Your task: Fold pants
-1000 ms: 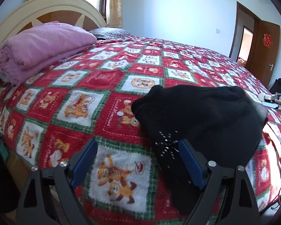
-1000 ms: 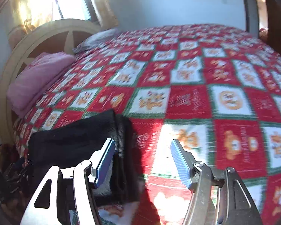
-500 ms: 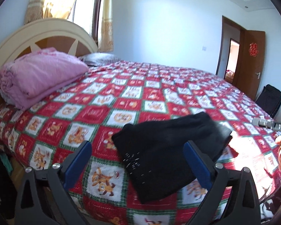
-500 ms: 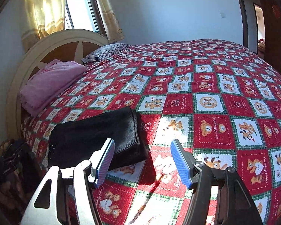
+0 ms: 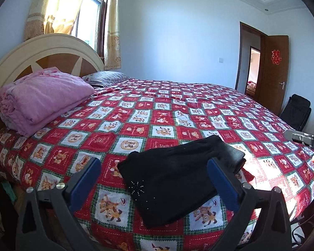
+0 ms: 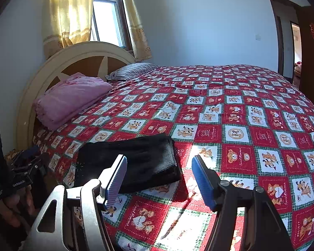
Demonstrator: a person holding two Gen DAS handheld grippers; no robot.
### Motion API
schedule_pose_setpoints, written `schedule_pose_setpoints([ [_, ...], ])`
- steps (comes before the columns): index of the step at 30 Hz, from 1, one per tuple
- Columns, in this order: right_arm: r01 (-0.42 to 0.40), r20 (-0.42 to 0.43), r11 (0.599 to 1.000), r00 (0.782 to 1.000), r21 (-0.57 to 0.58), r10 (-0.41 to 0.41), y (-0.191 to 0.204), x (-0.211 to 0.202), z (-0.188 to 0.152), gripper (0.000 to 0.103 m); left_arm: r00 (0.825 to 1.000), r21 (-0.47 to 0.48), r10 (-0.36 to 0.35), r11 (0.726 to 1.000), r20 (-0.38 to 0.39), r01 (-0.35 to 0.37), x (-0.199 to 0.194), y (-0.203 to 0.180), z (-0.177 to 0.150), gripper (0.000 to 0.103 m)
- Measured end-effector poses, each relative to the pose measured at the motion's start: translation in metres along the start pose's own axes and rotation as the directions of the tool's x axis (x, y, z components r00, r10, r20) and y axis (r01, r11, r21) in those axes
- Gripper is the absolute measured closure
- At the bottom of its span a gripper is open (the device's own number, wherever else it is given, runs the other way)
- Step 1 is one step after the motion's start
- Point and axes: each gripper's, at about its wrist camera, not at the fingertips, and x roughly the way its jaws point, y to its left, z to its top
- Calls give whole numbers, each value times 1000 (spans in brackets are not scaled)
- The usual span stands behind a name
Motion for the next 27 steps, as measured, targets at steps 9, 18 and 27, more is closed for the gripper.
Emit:
schedule_pose_setpoints([
  [9, -6, -2, 1000, 1000, -20, 6, 5, -1, -2, 37, 1000, 3, 7, 1000, 1, -7, -2, 0, 0, 0],
  [18, -3, 0, 1000, 1000, -7, 3, 2, -2, -1, 37, 1000, 17, 19, 1000, 3, -19, -3, -1, 1, 0],
  [27, -2, -3, 1000, 1000, -11, 2, 2, -1, -1, 37, 1000, 31, 24, 999, -19, -23, 0, -3, 1, 0],
])
